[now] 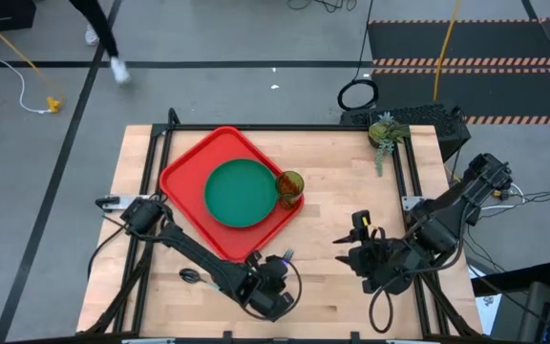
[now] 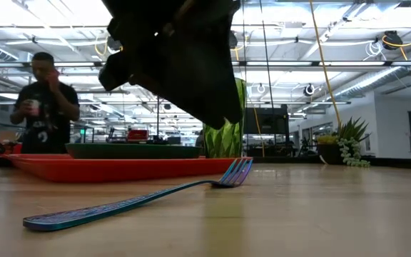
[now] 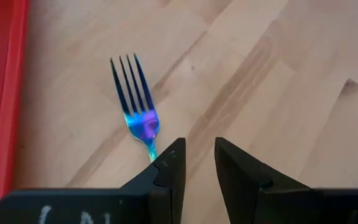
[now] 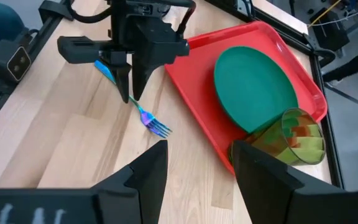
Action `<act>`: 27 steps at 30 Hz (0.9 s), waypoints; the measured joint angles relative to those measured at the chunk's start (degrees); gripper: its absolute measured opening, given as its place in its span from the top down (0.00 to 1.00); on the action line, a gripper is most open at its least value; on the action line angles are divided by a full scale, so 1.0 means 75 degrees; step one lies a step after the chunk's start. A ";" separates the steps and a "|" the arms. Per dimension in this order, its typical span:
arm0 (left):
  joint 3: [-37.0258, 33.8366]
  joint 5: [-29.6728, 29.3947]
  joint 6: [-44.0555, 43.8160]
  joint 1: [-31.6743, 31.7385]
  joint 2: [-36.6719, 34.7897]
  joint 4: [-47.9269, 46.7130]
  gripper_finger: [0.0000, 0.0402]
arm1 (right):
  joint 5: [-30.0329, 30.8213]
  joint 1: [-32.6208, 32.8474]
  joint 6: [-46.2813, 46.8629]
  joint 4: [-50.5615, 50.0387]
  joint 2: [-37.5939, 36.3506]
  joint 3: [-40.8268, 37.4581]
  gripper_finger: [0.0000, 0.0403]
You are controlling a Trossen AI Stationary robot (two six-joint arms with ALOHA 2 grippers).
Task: Pick and place plate/cup/fork/spoon on tray
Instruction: Put the purple fork on the red serving tray to the top right of the green plate
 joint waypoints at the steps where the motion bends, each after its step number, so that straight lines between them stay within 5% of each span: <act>1: 0.0000 0.0010 -0.0086 -0.0003 0.0000 -0.0027 0.78 | -0.0002 0.0000 0.0000 0.0002 0.0000 0.0000 0.58; 27: -0.0111 0.0068 -0.0178 -0.0045 0.0209 -0.0513 0.78 | 0.0769 -0.0015 -0.1061 0.0427 -0.0003 -0.0001 0.58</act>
